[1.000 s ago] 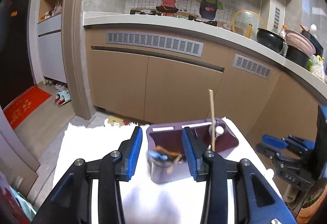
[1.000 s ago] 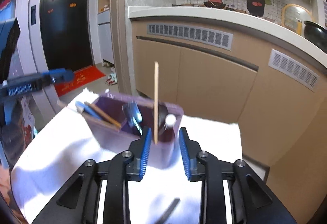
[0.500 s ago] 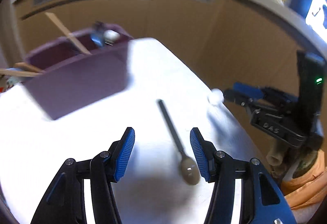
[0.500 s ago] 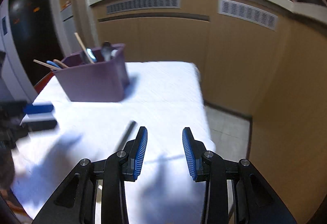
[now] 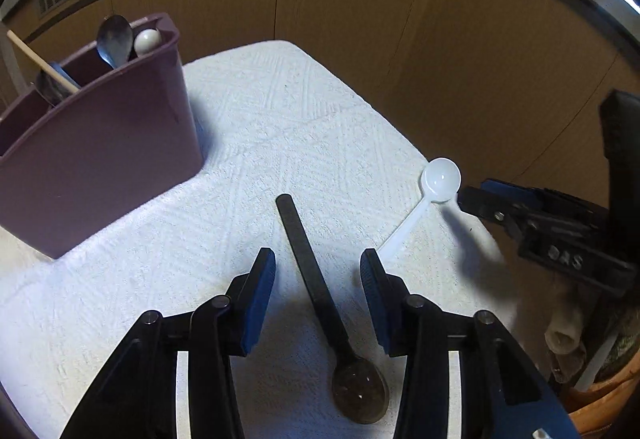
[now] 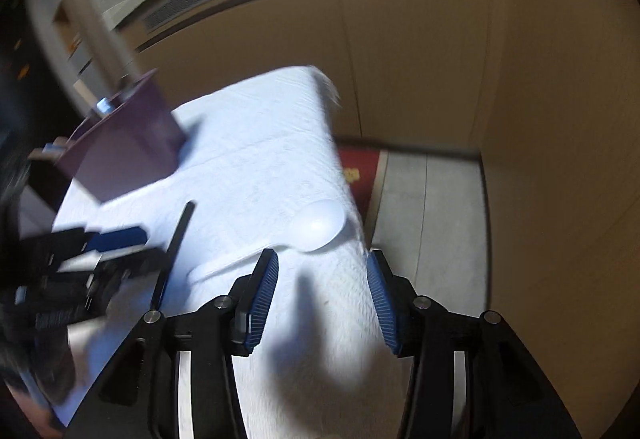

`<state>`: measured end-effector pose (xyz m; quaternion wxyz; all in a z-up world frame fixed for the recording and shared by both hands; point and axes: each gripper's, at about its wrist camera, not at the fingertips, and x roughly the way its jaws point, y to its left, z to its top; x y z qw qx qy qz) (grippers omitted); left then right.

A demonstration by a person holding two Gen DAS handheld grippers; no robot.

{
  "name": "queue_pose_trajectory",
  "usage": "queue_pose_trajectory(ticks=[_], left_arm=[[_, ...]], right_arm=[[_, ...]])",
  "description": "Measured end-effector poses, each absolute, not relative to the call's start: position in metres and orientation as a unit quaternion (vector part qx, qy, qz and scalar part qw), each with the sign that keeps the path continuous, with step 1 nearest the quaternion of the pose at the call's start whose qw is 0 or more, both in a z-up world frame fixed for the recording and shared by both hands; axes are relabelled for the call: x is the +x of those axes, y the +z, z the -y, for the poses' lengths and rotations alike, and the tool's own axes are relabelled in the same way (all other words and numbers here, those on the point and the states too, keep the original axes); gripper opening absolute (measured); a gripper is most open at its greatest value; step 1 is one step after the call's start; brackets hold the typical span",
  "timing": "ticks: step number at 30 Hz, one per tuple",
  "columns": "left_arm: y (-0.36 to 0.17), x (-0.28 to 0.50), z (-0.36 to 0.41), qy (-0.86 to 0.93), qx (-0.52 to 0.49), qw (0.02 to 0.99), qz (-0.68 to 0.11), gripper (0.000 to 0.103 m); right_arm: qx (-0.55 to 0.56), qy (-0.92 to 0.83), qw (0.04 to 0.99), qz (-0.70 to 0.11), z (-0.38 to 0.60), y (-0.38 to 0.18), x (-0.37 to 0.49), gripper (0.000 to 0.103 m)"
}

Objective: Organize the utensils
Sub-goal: 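Move the left gripper to the dark spoon while the right reaches the white spoon, then grasp the dark spoon handle with the left gripper while the right grasps the white spoon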

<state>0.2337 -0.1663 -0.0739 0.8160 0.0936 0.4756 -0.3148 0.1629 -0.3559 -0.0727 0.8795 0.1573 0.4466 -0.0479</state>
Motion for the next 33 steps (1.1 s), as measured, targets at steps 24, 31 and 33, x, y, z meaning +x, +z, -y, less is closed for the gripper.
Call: queue_pose_trajectory(ticks=[24, 31, 33], left_arm=[[-0.081, 0.188, 0.124, -0.353, 0.07, 0.78, -0.511, 0.052], [-0.089, 0.163, 0.149, -0.357, 0.102, 0.773, -0.514, 0.052], [-0.093, 0.161, 0.155, -0.345, 0.118, 0.777, -0.513, 0.047]], right_arm=[[-0.01, -0.001, 0.885, -0.465, 0.264, -0.088, 0.216, 0.03], [0.017, 0.002, 0.886, -0.463, 0.286, -0.082, 0.177, 0.028], [0.02, 0.001, 0.888, -0.46, 0.291, -0.079, 0.169, 0.028]])
